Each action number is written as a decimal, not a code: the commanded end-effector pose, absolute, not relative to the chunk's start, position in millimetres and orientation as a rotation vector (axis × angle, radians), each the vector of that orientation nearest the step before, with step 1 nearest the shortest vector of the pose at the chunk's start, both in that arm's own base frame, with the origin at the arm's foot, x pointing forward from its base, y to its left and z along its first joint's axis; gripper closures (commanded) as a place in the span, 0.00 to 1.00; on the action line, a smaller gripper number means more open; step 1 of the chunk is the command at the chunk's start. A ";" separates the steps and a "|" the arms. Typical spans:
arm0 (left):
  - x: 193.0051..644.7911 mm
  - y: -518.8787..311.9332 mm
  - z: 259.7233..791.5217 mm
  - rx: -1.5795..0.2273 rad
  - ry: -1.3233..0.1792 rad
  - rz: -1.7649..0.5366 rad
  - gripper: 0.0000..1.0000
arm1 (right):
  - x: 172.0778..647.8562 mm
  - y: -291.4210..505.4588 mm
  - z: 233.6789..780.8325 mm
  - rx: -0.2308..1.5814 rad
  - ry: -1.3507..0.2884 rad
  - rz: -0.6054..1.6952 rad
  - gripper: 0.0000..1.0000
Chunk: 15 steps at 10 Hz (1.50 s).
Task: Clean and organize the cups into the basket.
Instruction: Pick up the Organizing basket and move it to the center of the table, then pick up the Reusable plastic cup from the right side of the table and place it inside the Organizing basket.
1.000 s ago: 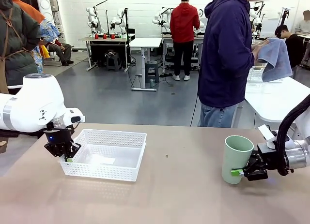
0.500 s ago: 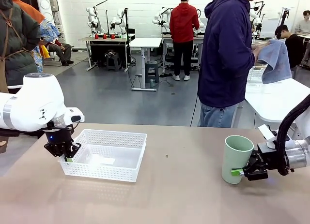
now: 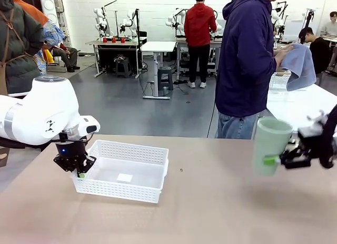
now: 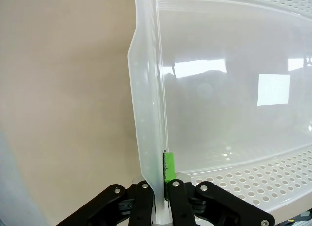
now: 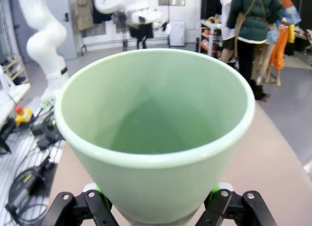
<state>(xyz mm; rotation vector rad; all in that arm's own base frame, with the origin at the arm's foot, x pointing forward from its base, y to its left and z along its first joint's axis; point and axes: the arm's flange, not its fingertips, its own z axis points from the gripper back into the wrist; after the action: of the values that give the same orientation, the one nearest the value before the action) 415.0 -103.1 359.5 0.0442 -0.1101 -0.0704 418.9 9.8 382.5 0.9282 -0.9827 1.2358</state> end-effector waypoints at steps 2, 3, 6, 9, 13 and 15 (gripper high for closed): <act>397.3 -150.5 364.1 0.145 -0.130 -0.018 1.00 | 414.2 3.2 471.8 0.899 -0.987 1.086 1.00; 391.9 -169.4 363.4 0.164 -0.133 0.000 1.00 | 413.4 3.8 501.8 0.894 -0.997 1.076 1.00; 382.1 -216.7 364.1 0.195 -0.154 0.016 1.00 | 399.5 7.7 540.0 0.845 -1.027 1.117 1.00; 370.9 -258.1 370.3 0.192 -0.180 0.008 1.00 | 407.4 3.0 533.0 0.863 -1.024 1.101 1.00; 367.6 -298.0 364.9 0.212 -0.170 -0.003 1.00 | 407.4 3.0 533.0 0.863 -1.024 1.101 1.00; 367.8 -300.6 364.6 0.205 -0.159 0.003 1.00 | 407.4 3.0 533.0 0.863 -1.024 1.101 1.00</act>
<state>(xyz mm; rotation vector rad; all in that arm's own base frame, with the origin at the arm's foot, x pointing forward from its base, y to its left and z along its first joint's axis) 366.7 -289.5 371.6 0.1718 -0.1510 -0.0291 407.5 3.2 532.5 0.8630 -1.0217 1.0982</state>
